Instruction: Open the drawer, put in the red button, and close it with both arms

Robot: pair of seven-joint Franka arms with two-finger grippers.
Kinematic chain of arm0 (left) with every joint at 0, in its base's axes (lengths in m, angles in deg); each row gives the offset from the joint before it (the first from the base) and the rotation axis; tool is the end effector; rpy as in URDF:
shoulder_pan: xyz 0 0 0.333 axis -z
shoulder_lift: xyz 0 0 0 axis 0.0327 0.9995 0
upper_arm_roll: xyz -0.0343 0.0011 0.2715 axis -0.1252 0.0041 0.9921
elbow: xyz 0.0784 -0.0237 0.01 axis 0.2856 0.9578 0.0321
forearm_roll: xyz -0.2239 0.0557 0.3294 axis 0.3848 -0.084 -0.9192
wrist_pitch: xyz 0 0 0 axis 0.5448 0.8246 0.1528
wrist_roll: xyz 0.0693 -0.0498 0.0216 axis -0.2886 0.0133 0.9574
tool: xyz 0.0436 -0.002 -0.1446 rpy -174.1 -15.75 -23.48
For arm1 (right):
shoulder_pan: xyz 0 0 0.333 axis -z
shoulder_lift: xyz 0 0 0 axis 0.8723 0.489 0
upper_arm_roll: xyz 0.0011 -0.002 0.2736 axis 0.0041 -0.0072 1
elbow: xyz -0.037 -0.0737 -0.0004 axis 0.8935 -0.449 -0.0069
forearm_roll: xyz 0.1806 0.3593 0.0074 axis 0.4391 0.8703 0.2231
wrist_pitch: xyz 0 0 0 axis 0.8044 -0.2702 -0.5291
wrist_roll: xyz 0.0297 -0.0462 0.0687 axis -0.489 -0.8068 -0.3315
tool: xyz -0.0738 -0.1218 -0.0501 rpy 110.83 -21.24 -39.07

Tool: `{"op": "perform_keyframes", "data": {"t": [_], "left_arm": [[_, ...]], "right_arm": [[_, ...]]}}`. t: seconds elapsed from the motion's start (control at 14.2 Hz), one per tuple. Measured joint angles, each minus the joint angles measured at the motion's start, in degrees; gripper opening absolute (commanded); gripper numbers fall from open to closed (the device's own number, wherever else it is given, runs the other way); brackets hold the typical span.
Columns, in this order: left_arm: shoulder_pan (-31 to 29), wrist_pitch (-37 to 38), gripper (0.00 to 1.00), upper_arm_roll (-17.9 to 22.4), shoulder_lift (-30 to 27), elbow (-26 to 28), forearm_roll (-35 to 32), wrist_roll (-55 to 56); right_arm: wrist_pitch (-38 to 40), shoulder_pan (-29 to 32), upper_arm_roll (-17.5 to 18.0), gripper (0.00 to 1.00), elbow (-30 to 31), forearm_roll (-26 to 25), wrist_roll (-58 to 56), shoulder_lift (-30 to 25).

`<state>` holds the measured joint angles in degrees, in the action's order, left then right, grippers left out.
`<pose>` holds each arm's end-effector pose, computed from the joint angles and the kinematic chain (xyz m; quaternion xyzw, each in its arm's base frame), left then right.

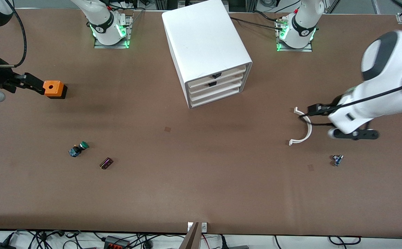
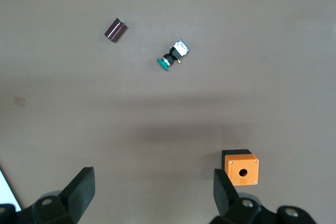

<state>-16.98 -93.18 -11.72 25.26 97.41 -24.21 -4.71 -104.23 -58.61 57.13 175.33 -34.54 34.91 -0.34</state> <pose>0.6087 -0.0793 0.4350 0.9942 -0.0357 -0.1011 0.0010 0.5680 -0.0143 0.4794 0.9995 -0.0199 -0.0140 0.0180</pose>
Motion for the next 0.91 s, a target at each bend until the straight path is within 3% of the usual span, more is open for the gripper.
{"op": "perform_keyframes", "data": {"t": [0.14,0.28,0.49,0.7,0.91], "left_arm": [[0.5,1.8,1.0,4.5,-3.6,0.1,2.3,-7.3],[4.1,1.8,1.0,12.1,-7.1,1.7,4.7,-13.4],[11.1,-5.9,1.0,20.3,-12.7,8.7,5.2,-14.9],[14.3,-15.4,1.0,22.0,-17.9,16.6,5.2,-14.9],[15.3,-14.3,1.0,22.1,-20.0,17.6,5.0,-14.9]], "right_arm": [[0.0,0.0,-0.1,1.0,0.0,0.0,-0.3,0.1],[0.0,-0.1,-0.6,1.0,0.0,0.0,-0.4,0.1],[0.2,-0.1,-1.2,1.0,0.0,0.0,-0.8,0.1],[0.9,-0.1,-1.2,1.0,0.0,0.0,-3.1,0.0],[0.9,-0.1,-1.3,1.0,-0.1,0.0,-3.3,0.0]]}}
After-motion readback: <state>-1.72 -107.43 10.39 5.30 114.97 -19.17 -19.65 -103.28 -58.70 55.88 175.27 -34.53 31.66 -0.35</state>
